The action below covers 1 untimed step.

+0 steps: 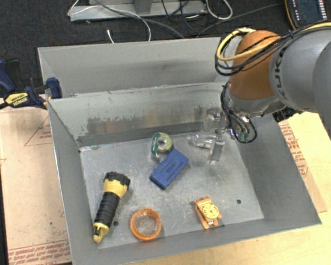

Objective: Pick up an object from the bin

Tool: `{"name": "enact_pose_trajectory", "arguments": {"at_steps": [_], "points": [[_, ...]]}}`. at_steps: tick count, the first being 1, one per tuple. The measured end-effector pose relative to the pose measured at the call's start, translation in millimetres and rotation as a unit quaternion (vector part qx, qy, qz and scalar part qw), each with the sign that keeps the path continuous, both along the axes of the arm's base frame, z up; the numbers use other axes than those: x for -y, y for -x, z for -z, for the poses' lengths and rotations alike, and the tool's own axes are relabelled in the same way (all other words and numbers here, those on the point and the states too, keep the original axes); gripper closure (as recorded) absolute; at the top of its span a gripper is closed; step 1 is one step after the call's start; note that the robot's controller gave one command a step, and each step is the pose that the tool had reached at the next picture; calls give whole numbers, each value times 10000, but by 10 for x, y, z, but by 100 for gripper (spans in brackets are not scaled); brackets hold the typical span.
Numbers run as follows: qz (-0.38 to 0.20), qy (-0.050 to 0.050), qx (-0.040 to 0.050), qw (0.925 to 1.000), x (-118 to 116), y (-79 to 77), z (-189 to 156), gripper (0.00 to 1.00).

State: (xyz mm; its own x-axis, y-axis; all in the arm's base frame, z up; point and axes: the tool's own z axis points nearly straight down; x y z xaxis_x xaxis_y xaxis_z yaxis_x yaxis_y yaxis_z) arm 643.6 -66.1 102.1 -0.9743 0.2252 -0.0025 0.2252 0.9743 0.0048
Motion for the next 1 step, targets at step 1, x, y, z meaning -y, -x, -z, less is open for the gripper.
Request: {"name": "enact_pose_trajectory", "arguments": {"at_steps": [1], "points": [[-3060,39,54,9520,-1214,264,267,0]]}}
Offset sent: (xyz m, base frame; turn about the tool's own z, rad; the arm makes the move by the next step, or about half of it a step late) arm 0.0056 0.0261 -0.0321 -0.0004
